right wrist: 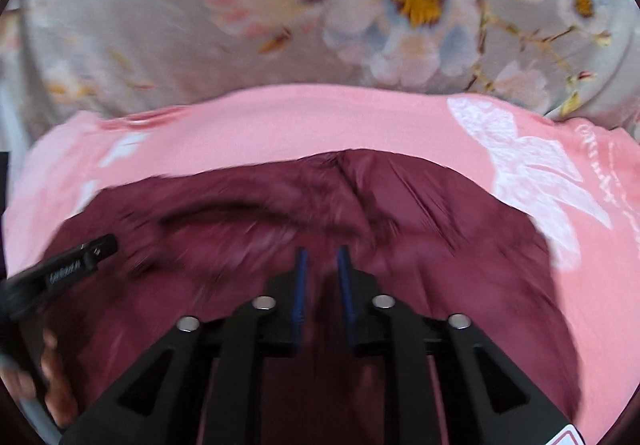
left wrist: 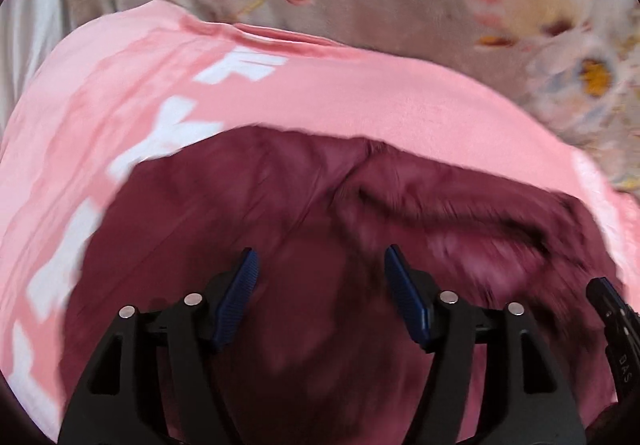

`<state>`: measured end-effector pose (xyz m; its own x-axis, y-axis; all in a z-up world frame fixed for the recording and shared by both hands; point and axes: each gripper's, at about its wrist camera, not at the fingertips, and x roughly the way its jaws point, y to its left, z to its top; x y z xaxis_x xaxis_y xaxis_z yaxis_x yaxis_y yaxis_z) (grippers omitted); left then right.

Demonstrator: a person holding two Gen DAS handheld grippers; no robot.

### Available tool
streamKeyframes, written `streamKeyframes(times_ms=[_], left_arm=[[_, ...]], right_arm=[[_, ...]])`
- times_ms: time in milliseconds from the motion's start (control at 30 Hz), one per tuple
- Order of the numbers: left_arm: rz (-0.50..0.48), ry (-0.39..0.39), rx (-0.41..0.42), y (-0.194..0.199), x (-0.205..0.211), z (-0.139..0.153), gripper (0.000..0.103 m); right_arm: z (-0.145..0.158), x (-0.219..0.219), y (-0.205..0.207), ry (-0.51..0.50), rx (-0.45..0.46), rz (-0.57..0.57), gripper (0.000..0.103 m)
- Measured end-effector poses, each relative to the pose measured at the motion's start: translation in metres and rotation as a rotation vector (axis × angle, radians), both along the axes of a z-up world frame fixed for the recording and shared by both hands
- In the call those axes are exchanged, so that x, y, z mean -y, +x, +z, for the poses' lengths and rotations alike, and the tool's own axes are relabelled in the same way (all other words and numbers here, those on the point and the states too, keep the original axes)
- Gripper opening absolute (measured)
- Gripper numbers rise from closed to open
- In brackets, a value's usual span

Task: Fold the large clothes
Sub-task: 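Open both tools and release the folded jacket onto the blanket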

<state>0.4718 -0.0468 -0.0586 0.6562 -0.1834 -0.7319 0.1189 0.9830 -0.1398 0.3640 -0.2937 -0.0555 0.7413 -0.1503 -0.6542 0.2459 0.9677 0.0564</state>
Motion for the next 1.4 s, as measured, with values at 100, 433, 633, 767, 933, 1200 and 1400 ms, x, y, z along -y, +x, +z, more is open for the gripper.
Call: streamKeyframes(times_ms=[100, 433, 633, 767, 933, 1200, 1400], left_arm=[[-0.021, 0.017, 0.003, -0.054, -0.032, 0.014, 0.071], [0.067, 0.039, -0.004, -0.266, -0.174, 0.01, 0.09], [0.141, 0.015, -0.038, -0.331, -0.218, -0.013, 0.091], [0.196, -0.063, -0.101, -0.335, -0.239, -0.028, 0.091], [0.239, -0.205, -0.155, -0.325, -0.253, -0.038, 0.091], [0.165, -0.266, -0.189, -0.311, -0.23, -0.031, 0.016], [0.057, -0.278, -0.065, -0.345, -0.224, 0.026, 0.004]], right_arm=[[0.024, -0.02, -0.088, 0.005, 0.044, 0.061, 0.039], [0.018, -0.039, -0.331, -0.061, 0.008, 0.061, 0.066], [-0.01, -0.016, -0.41, 0.012, -0.024, -0.063, 0.069], [-0.021, 0.01, -0.43, 0.126, -0.012, -0.153, 0.07], [-0.027, 0.025, -0.421, 0.211, -0.023, -0.202, 0.074], [-0.035, 0.026, -0.403, 0.27, -0.08, -0.153, 0.013], [0.025, -0.007, -0.437, 0.091, 0.055, -0.031, 0.002]])
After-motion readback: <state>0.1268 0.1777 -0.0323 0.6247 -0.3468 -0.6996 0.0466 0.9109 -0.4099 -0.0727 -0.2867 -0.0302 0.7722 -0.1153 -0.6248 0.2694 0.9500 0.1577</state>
